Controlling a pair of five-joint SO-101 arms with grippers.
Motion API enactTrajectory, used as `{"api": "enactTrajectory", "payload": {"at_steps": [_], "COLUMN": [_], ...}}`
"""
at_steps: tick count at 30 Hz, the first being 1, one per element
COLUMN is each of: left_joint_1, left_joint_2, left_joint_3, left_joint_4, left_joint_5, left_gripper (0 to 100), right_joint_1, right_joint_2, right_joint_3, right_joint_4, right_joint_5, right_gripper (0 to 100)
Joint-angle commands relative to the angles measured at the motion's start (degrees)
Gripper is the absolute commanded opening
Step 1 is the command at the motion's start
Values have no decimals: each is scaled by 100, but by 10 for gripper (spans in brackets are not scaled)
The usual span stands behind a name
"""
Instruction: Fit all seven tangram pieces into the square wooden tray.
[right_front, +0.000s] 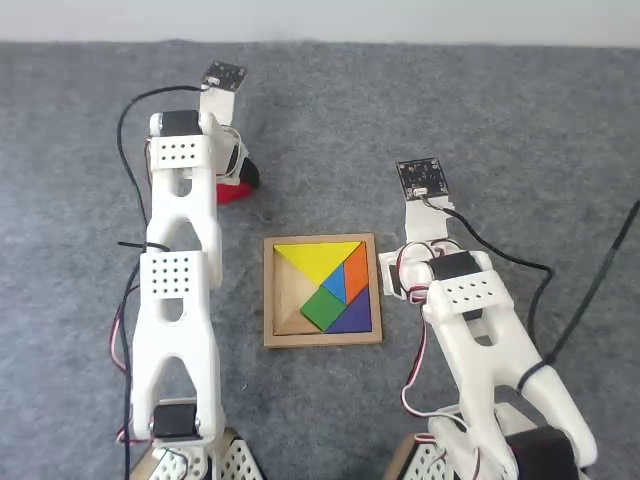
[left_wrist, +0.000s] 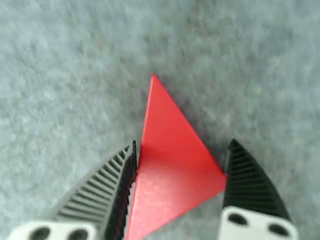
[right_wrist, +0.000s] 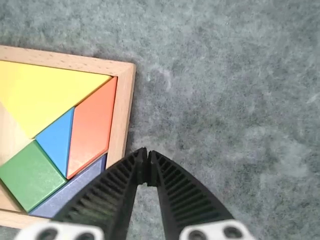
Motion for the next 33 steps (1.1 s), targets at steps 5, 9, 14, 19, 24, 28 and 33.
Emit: {"api": "enactTrajectory", "payload": {"at_steps": [5,9,14,19,24,28,33], "left_joint_1": [-35,-53,-105,-202,-158,-70,-53], "left_joint_2": [-70,-70,-70,-334,-1257,-1987,-2110], "left_joint_3": [-303,-382,-382,-295,831,1666,1842], "left_joint_4": [686,774,774,782,782,765,607], "left_joint_5": [-308,-589,-985,-1046,-1503,-1705,-2040], "left_gripper": [264,264,264,270,301,301,302], "right_joint_1": [-22,-22,-22,-13,-22,-22,-31], "right_joint_2": [-286,-286,-286,-286,-286,-286,-286], "right_joint_3": [-53,-53,-62,-70,-70,-70,-70], "right_joint_4": [-92,-101,-101,-110,-119,-119,-101], "right_joint_5": [62,62,62,62,62,62,62], "right_gripper": [9,9,9,9,9,9,9]}}
